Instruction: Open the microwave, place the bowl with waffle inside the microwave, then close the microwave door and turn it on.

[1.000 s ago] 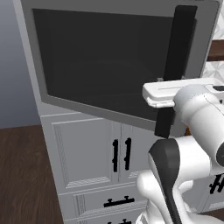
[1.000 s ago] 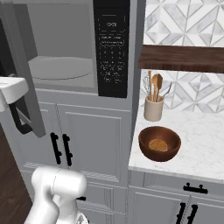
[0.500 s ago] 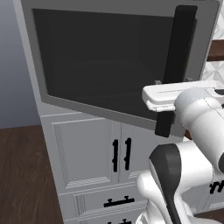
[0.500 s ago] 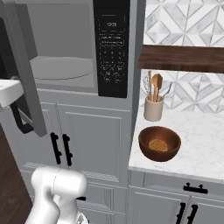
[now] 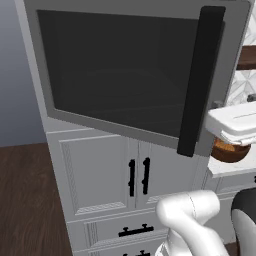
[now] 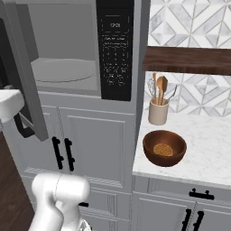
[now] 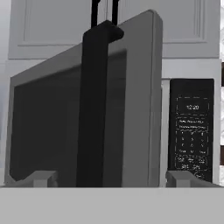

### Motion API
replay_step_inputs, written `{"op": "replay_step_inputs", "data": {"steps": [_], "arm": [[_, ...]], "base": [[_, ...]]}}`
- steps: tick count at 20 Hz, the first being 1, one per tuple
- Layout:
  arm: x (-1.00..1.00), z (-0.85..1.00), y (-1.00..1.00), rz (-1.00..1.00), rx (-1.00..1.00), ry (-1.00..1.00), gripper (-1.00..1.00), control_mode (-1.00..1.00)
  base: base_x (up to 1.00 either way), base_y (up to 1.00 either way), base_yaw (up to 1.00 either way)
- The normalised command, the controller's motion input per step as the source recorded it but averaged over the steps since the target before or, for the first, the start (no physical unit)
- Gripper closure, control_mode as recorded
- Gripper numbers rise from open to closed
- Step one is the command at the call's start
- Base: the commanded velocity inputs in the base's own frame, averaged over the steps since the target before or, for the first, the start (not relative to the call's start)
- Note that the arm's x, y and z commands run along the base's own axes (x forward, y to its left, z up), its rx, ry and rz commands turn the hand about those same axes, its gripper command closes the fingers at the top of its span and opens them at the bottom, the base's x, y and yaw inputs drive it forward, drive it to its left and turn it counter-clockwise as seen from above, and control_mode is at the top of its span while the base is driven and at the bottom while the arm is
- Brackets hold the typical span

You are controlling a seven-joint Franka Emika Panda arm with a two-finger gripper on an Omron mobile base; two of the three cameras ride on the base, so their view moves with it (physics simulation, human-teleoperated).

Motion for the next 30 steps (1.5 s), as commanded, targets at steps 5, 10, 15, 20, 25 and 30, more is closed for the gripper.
{"op": "replay_step_inputs", "data": {"steps": [5,10,15,20,25,30], "arm": [[0.01,0.04,-0.95,0.37,0.1,0.0,-1.0,-1.0],[0.21,0.0,-0.84,0.43,0.13,0.0,-1.0,-1.0],[0.33,-0.01,-0.48,0.39,0.03,0.0,-1.0,-1.0],[0.43,-0.11,-0.07,0.27,0.0,-0.02,-1.0,-1.0],[0.47,-0.17,0.13,0.19,0.0,-0.01,-1.0,-1.0],[0.42,-0.08,0.22,0.11,-0.01,0.0,-1.0,-1.0]], "base": [[0.0,0.0,0.0],[0.0,0.0,0.0],[0.0,0.0,0.0],[0.0,0.0,0.0],[0.0,0.0,0.0],[0.0,0.0,0.0]]}}
